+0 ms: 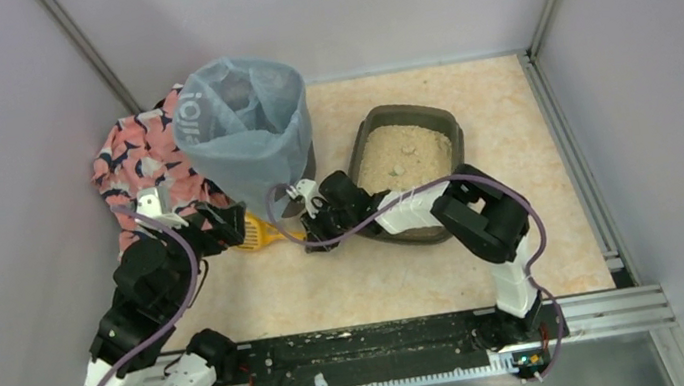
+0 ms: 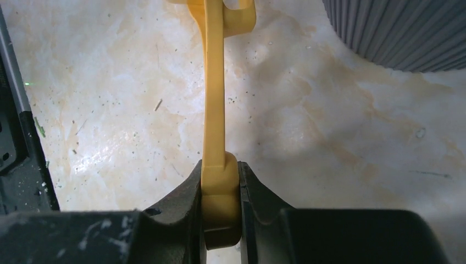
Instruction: Clean the litter box
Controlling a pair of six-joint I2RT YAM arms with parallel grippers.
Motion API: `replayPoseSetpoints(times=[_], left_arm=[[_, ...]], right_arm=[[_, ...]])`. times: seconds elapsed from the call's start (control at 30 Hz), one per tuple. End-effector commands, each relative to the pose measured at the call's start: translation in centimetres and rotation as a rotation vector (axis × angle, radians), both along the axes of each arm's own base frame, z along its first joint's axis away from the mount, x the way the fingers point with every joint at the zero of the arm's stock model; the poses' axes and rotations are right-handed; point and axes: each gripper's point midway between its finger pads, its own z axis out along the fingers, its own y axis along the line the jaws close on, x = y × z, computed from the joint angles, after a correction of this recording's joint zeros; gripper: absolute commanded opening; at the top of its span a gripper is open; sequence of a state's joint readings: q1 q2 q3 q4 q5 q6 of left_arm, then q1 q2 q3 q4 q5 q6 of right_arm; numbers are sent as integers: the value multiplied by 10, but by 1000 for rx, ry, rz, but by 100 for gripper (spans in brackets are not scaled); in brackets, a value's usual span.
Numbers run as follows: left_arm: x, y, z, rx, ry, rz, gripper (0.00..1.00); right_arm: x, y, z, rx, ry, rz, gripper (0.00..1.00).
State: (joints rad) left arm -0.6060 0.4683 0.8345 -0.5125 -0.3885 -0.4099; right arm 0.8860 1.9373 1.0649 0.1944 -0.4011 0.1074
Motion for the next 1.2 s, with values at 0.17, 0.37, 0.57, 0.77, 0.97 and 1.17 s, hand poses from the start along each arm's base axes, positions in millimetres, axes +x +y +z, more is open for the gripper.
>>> replayPoseSetpoints(times=[0.17,0.37,0.57,0.77,0.97,1.17], left_arm=[[6,-13,-3,-30,-7,-38,99],[11,-19,3,-28,-30,-56,99],[16,-23,22,-16,-68,-71,99],[19,-32,32,-24,-87,-105,99],[17,-37,29,-30,-84,-134,99],[14,-46,30,-51,-80,-178,99]], right_arm=[[0,-25,68,45,-110,-37,0],[-25,-50,79,10,-113,9,0],[-59,-92,63,-99,-91,7,0],[-73,-115,77,-109,-101,-84,0],[-47,-170,122,-172,-239,-376,0],[-27,-224,148,-338,-339,-584,0]])
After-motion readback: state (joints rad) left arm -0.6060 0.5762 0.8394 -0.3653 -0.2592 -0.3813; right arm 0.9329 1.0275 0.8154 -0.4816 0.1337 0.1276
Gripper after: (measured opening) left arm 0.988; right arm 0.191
